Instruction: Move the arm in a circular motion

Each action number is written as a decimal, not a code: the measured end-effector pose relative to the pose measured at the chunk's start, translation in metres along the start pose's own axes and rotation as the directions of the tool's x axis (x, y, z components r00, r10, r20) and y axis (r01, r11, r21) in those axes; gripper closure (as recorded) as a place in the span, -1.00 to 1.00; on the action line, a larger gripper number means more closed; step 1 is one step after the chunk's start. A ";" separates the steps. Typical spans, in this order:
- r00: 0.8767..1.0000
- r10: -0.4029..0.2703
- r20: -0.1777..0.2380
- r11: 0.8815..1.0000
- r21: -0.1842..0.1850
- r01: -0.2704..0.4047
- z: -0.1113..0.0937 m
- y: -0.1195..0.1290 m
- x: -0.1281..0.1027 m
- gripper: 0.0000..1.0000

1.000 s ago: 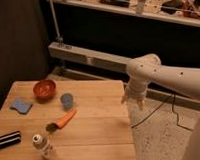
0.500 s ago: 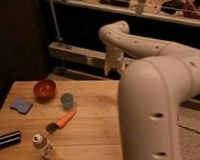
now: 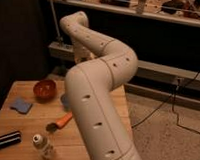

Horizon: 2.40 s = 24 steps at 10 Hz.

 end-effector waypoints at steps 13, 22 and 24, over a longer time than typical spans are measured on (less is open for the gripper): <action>0.738 -0.675 -0.003 0.734 -0.094 0.672 -0.007 0.156 0.238 -0.30; 0.913 -0.391 -0.114 0.908 -0.208 0.363 0.019 0.023 0.326 -0.30; 0.958 -0.245 -0.148 0.960 -0.176 0.218 0.029 -0.029 0.329 -0.30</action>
